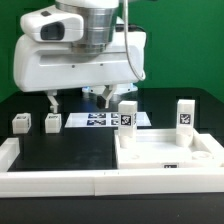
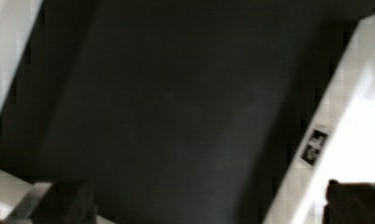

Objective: Assemble square table

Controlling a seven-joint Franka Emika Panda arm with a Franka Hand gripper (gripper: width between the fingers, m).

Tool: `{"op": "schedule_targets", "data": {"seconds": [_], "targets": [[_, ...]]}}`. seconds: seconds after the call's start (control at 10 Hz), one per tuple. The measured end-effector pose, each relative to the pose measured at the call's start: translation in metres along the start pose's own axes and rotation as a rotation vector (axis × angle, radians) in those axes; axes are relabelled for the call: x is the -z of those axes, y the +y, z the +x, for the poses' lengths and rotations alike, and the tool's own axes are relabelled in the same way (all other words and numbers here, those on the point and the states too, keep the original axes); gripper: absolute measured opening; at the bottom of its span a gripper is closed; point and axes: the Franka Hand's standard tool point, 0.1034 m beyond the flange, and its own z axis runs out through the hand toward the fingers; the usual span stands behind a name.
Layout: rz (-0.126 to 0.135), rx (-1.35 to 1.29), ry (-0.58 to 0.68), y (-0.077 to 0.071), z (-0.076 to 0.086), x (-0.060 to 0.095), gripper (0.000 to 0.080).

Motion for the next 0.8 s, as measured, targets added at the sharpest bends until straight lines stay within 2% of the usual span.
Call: {"op": "schedule_targets", "data": {"seconds": [0.1, 0.2, 0.3, 0.6, 0.8], "targets": [[0.002, -0.050, -0.003, 0.015, -0.010, -0.002, 0.0648], [0.022, -0.150, -0.017, 0.022, -0.026, -0.010, 0.0648], [0.036, -0.194, -0.041, 0.022, -0.040, -0.018, 0.0648], [0.059, -0.251, -0.087, 0.025, -0.065, -0.034, 0.0648], [0.058, -0.250, -0.086, 0.025, -0.064, -0.033, 0.0648]]}}
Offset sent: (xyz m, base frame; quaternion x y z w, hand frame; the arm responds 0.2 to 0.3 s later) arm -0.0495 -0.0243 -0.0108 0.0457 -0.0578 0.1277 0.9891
